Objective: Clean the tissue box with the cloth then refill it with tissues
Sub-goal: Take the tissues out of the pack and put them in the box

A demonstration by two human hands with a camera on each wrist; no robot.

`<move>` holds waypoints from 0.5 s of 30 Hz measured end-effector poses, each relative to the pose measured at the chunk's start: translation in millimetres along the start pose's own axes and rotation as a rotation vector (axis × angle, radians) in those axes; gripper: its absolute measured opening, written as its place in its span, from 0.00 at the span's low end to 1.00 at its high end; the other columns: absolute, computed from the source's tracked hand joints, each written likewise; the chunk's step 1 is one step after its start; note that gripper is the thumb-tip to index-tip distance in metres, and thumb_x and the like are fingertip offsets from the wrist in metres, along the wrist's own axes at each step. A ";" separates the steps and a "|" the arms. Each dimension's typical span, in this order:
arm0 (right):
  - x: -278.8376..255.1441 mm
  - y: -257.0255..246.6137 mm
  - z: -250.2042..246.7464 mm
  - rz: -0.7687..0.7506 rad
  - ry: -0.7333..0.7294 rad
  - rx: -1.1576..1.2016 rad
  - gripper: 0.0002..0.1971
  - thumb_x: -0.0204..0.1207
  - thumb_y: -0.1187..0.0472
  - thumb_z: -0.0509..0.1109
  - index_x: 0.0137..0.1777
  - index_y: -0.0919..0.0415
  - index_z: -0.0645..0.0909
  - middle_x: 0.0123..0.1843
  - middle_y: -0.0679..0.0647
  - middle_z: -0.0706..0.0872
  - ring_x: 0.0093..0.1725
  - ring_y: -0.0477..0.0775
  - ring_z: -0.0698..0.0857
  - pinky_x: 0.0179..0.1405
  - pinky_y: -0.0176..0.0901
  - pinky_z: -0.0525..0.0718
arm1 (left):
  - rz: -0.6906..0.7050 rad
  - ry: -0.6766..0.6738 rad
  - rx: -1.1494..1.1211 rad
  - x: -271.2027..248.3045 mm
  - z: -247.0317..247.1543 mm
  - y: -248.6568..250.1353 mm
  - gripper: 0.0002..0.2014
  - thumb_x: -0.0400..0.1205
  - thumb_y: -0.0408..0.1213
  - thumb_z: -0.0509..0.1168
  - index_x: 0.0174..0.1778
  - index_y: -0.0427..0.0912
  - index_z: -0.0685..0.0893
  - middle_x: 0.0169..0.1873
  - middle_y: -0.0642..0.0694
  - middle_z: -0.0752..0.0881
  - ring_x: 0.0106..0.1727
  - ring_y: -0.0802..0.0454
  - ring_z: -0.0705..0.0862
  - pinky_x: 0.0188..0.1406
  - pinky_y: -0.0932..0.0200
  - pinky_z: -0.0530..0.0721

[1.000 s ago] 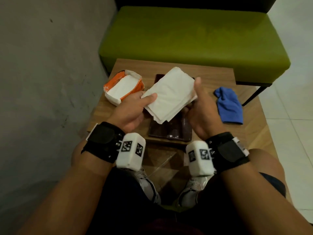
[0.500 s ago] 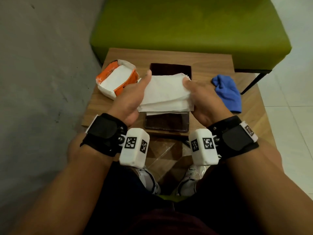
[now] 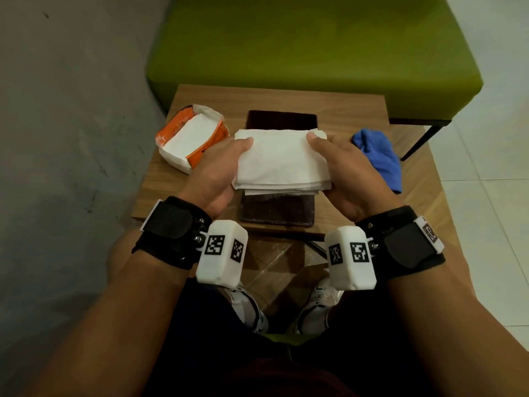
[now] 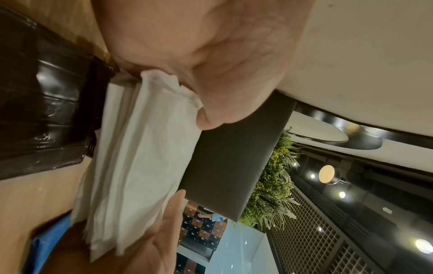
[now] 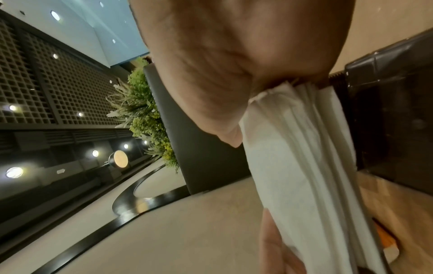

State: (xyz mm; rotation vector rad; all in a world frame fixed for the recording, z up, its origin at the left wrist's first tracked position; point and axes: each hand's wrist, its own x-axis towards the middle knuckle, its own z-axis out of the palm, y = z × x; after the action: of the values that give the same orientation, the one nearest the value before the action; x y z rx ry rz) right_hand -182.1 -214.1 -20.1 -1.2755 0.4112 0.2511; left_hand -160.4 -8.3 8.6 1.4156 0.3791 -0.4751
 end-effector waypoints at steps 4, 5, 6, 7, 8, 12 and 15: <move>-1.4 1.9 -4.4 -0.007 -0.088 0.025 0.22 0.91 0.61 0.67 0.83 0.58 0.73 0.73 0.59 0.89 0.70 0.63 0.91 0.68 0.63 0.90 | 0.050 0.004 0.063 -4.0 4.8 2.6 0.12 0.96 0.47 0.61 0.68 0.47 0.87 0.57 0.49 0.97 0.55 0.55 0.96 0.61 0.53 0.94; -1.0 2.8 -4.1 -0.015 -0.080 0.030 0.22 0.91 0.63 0.66 0.83 0.58 0.73 0.73 0.59 0.89 0.70 0.63 0.91 0.69 0.64 0.90 | 0.059 -0.008 0.069 -4.3 6.4 2.9 0.13 0.96 0.50 0.59 0.64 0.50 0.87 0.52 0.52 0.98 0.51 0.58 0.97 0.58 0.54 0.94; -0.7 3.3 -3.7 -0.027 -0.056 0.028 0.21 0.91 0.64 0.66 0.83 0.58 0.74 0.73 0.59 0.89 0.69 0.63 0.91 0.69 0.65 0.90 | 0.067 -0.016 0.076 -5.2 7.9 3.2 0.14 0.96 0.53 0.59 0.60 0.51 0.86 0.47 0.55 0.98 0.48 0.60 0.96 0.57 0.55 0.95; -0.9 3.2 -2.6 -0.040 -0.029 0.022 0.20 0.91 0.62 0.66 0.82 0.57 0.74 0.72 0.59 0.90 0.68 0.62 0.92 0.69 0.64 0.90 | 0.075 -0.022 0.092 -6.3 8.3 3.6 0.15 0.95 0.56 0.59 0.60 0.52 0.86 0.46 0.57 0.98 0.48 0.61 0.96 0.58 0.55 0.94; -0.9 3.0 -1.4 -0.055 -0.002 0.006 0.19 0.92 0.59 0.66 0.81 0.56 0.75 0.71 0.58 0.90 0.68 0.61 0.92 0.68 0.64 0.91 | 0.081 -0.024 0.130 -6.2 8.5 3.0 0.16 0.94 0.57 0.61 0.63 0.50 0.86 0.49 0.56 0.98 0.51 0.60 0.96 0.60 0.54 0.94; -3.7 1.1 6.7 -0.090 0.082 -0.069 0.21 0.93 0.47 0.63 0.82 0.53 0.75 0.71 0.55 0.89 0.68 0.58 0.90 0.66 0.59 0.92 | 0.111 0.024 0.232 -1.8 5.9 -2.9 0.19 0.94 0.47 0.65 0.81 0.49 0.79 0.67 0.52 0.91 0.61 0.56 0.93 0.50 0.62 0.94; -3.3 0.9 11.3 -0.112 0.120 -0.153 0.22 0.93 0.45 0.60 0.83 0.50 0.72 0.71 0.53 0.87 0.67 0.56 0.89 0.62 0.54 0.92 | 0.109 0.034 0.241 1.5 8.5 -4.7 0.15 0.95 0.50 0.62 0.76 0.52 0.77 0.63 0.56 0.90 0.58 0.60 0.92 0.48 0.64 0.91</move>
State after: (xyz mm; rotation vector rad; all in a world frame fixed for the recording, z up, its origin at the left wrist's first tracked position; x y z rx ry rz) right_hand -183.6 -202.8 -16.8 -1.4638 0.4275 0.1134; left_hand -161.9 -17.3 4.8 1.6706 0.2768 -0.4183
